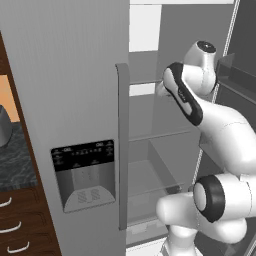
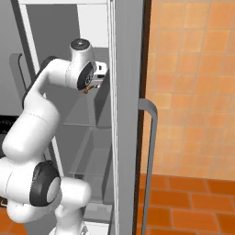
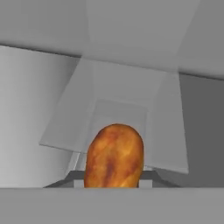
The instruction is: Place one bell pepper and one chicken drumstick in each tupperware on the nearby counter, to pack two identical lunches.
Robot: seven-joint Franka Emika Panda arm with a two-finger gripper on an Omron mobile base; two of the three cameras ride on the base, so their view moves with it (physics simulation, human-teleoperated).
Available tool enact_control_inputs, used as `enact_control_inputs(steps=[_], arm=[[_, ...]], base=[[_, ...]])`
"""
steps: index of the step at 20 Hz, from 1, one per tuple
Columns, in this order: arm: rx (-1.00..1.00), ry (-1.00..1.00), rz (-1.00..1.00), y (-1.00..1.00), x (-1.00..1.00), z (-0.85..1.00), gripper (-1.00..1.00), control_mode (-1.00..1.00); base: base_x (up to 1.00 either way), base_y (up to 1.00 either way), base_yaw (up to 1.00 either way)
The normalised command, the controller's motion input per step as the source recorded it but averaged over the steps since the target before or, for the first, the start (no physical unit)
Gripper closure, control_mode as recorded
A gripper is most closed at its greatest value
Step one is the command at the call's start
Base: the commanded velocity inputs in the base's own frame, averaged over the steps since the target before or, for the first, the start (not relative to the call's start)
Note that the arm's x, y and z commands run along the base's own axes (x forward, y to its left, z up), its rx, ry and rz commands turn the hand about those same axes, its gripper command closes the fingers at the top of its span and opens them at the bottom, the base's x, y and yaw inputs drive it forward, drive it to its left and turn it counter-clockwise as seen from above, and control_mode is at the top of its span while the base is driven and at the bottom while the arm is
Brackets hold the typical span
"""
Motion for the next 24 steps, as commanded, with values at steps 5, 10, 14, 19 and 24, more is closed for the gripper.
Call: enact_control_inputs(steps=[5, 10, 14, 19, 24], arm=[[-0.19, 0.83, 0.13, 0.34, -0.78, -0.46, 1.00, -1.00], [-0.01, 0.18, 0.04, 0.06, -1.00, -1.00, 1.00, -1.00], [0.00, 0.00, 0.01, 0.00, -1.00, -0.98, 1.00, -1.00], [0.00, 0.00, 0.05, 0.00, -1.00, -0.64, 1.00, -1.00], [0.00, 0.00, 0.02, 0.25, -0.96, -0.10, 1.00, -1.00]], base=[[0.00, 0.00, 0.00], [0.00, 0.00, 0.00], [0.00, 0.00, 0.00], [0.00, 0.00, 0.00], [0.00, 0.00, 0.00]])
